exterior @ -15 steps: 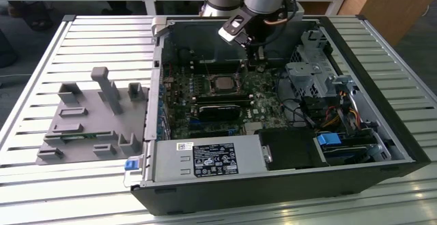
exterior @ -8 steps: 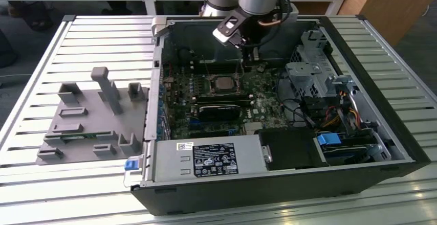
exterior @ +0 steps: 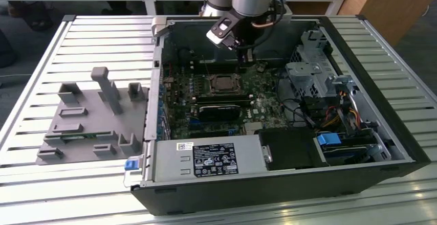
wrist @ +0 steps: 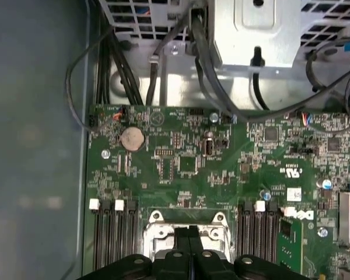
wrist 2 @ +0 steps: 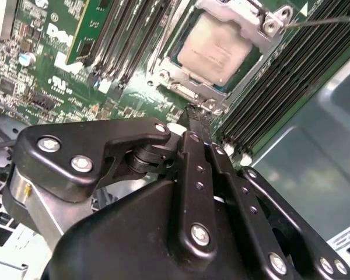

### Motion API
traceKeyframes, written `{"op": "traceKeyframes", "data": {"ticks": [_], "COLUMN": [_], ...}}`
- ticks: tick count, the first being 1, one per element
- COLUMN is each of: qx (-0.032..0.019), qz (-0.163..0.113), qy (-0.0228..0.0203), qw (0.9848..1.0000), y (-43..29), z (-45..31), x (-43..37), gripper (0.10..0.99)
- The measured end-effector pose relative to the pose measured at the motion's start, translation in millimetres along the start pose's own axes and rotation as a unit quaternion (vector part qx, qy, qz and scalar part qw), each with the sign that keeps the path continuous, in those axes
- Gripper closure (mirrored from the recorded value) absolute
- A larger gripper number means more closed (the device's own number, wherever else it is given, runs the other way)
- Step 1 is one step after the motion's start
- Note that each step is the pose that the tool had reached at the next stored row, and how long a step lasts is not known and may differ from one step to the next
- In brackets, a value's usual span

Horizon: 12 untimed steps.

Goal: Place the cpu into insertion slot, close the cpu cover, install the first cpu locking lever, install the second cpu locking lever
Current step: 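Close the cpu cover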

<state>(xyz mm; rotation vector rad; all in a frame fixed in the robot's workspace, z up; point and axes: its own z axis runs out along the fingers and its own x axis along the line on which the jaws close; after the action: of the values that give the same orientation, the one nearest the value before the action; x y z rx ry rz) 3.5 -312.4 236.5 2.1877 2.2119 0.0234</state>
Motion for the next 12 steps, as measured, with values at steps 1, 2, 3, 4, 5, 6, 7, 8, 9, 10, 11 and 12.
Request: {"op": "traceKeyframes", "data": {"ticks": [1, 2, 3, 4, 5, 6, 7, 8, 9, 10, 11, 12], "qx": [0.0, 0.0, 0.0, 0.0, 0.0, 0.0, 0.0, 0.0, 0.0001, 0.0, 0.0, 0.0], "qz": [0.0, 0.0, 0.0, 0.0, 0.0, 0.0, 0.0, 0.0, 0.0, 0.0, 0.0, 0.0], "qy": [0.0, 0.0, 0.0, 0.0, 0.0001, 0.0001, 0.0, 0.0, -0.0001, 0.0, 0.0, 0.0], "qw": [1.0, 1.0, 1.0, 1.0, 1.0, 1.0, 1.0, 1.0, 1.0, 1.0, 1.0, 1.0], "y": [-1.4, -3.3, -5.8, -8.9, -11.9, -14.7, -17.1, -19.2, -21.2, -23.2, -25.3, -27.1], "z": [0.7, 1.4, 2.2, 3.0, 3.7, 4.2, 4.6, 4.8, 4.8, 5.0, 5.0, 5.1], "x": [0.0, 0.1, 0.1, 0.2, 0.3, 0.3, 0.4, 0.6, 0.8, 1.1, 1.3, 1.4], "gripper": [0.98, 0.98, 0.98, 0.98, 0.98, 0.98, 0.98, 0.98, 0.98, 0.98, 0.98, 0.98]}}
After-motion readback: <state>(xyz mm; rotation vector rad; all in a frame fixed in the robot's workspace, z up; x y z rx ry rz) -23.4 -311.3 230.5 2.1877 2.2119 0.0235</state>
